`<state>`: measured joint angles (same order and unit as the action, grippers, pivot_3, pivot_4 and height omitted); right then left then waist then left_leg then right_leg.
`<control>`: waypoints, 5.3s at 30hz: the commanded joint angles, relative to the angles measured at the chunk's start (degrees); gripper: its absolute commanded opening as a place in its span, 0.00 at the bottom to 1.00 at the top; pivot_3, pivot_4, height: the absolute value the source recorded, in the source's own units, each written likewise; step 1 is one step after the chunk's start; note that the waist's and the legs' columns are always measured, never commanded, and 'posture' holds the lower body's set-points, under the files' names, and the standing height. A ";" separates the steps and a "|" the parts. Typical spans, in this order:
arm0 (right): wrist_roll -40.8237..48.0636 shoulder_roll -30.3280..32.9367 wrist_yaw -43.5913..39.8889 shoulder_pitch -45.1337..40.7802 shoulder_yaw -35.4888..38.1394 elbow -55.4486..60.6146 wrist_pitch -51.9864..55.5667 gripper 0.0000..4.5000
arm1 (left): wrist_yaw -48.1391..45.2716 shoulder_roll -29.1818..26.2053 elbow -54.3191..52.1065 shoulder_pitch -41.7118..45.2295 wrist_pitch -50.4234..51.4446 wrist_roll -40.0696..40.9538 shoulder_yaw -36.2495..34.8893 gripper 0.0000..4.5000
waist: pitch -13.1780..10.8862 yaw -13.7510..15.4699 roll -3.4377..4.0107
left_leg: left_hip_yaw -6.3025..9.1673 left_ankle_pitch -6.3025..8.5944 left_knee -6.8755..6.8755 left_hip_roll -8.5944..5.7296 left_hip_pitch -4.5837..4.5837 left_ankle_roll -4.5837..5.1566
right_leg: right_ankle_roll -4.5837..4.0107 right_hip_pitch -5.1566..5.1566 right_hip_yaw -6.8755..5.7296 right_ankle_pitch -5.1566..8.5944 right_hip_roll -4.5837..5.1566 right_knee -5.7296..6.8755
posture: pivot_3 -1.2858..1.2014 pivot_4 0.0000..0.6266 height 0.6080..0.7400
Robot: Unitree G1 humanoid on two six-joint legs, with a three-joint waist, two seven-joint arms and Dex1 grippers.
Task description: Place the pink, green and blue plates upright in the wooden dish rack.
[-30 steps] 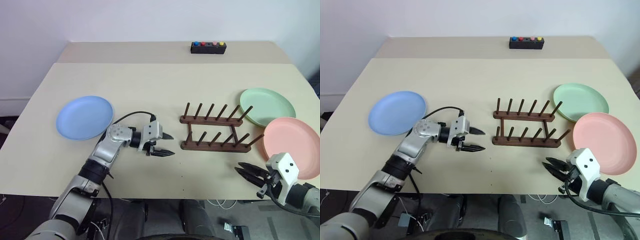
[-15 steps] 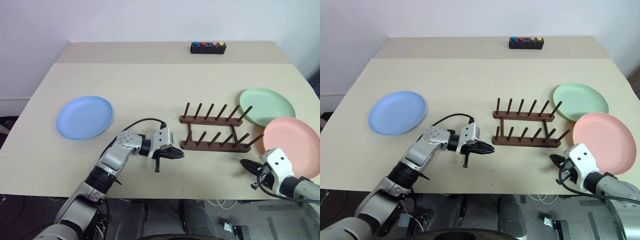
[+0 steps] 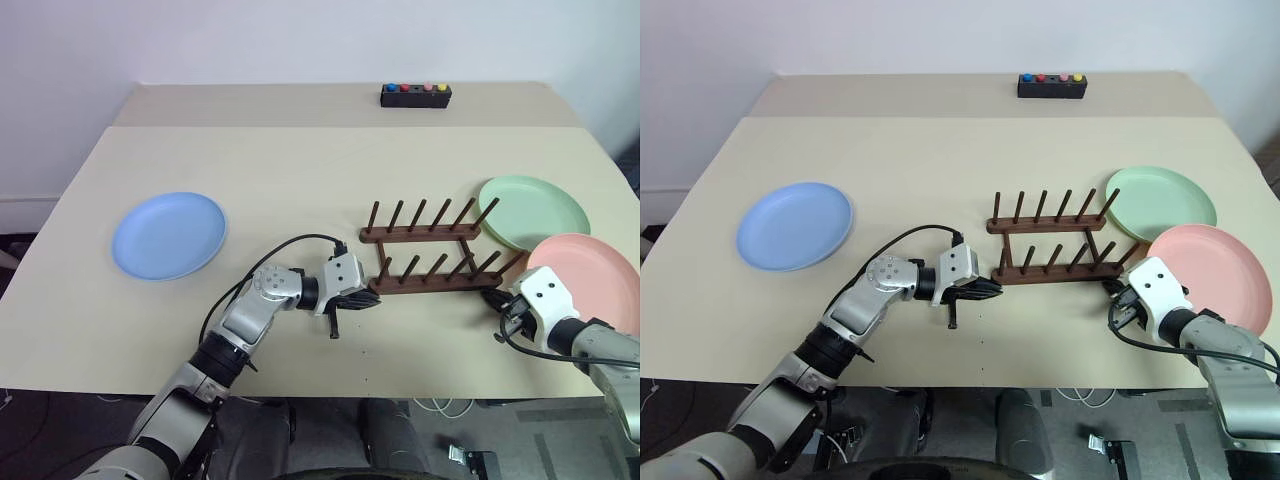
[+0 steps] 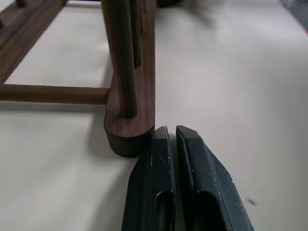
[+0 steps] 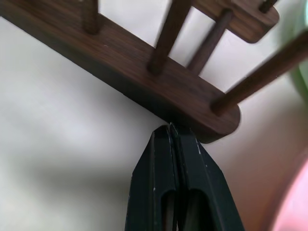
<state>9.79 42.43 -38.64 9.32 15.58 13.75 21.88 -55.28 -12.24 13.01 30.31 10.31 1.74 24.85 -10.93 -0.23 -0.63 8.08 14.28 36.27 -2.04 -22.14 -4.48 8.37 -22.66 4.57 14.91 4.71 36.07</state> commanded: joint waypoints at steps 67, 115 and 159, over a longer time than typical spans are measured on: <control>5.88 4.02 -0.26 11.12 17.79 19.09 20.85 0.99 | -3.98 -5.51 -13.99 -6.81 0.11 11.54 -6.90 0.04 | 0.01 -0.46 0.05 | 0.00 0.01 0.00 0.00 -0.01 0.03 | -0.01 0.00 0.01 0.01 0.00 0.04 | 0.52 0.24 1.00; 33.07 4.28 -9.86 -35.01 15.60 -1.01 19.05 0.00 | -2.08 -3.35 -12.49 -6.52 -2.51 10.33 -6.24 0.04 | -0.05 -0.50 0.00 | 0.02 0.03 -0.09 0.00 -0.14 0.07 | -0.01 -0.13 -0.01 -0.01 0.02 -0.02 | 0.52 0.24 1.00; 40.52 9.21 -23.80 -39.62 12.68 -23.74 23.35 0.00 | 0.70 -5.31 -14.85 -7.62 -0.84 10.49 -5.95 0.04 | -0.04 -0.57 0.07 | -0.01 0.03 -0.06 0.00 -0.15 0.06 | -0.01 -0.18 0.00 -0.01 0.01 0.03 | 0.52 0.24 1.00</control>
<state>50.35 50.59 -62.53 -29.49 27.12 -9.73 45.78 -54.65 -17.79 -0.20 22.59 9.77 11.87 19.30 -10.97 -0.80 -0.56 8.07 14.32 36.22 -2.04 -22.29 -4.42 8.36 -22.84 4.57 14.90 4.72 36.10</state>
